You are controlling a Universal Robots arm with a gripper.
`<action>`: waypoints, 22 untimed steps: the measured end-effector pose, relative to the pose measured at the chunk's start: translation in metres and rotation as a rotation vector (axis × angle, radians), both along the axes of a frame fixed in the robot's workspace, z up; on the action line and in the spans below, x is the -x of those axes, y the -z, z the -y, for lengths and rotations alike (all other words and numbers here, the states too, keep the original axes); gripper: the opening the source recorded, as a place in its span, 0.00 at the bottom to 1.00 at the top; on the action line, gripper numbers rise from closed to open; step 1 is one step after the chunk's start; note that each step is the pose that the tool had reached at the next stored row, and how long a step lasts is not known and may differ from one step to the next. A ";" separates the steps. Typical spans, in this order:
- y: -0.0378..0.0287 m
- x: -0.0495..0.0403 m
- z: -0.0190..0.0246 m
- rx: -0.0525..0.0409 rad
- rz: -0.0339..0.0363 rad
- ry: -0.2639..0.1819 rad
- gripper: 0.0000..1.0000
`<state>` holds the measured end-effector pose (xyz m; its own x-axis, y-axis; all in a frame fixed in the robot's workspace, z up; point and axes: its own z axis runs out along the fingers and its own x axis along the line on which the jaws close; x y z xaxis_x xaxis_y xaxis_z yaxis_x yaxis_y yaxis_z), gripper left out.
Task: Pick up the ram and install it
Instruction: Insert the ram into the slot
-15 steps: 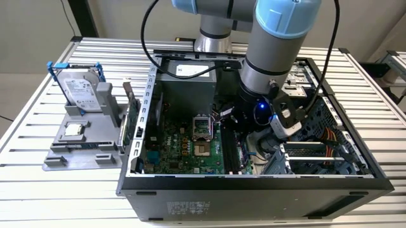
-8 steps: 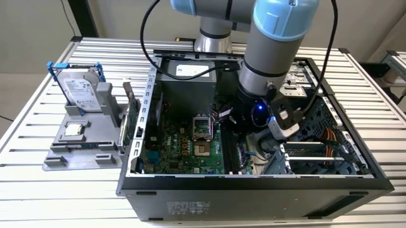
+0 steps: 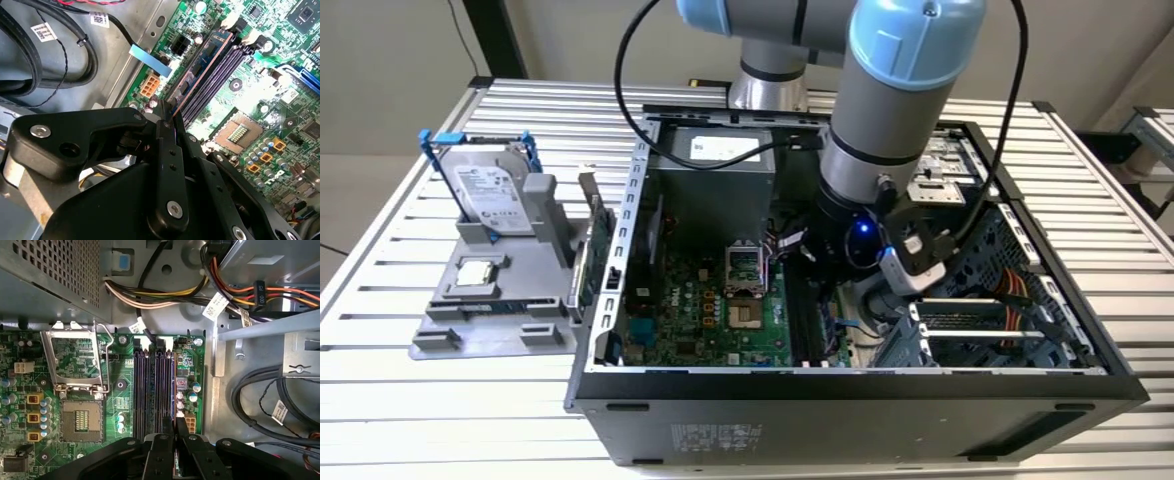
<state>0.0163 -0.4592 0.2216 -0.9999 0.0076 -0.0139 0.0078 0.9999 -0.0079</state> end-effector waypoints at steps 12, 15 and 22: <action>0.0035 0.0023 0.0000 0.0002 0.0000 0.006 0.00; 0.0039 0.0024 0.0002 0.0001 0.0000 0.012 0.00; 0.0039 0.0031 0.0021 0.0002 -0.0003 0.018 0.00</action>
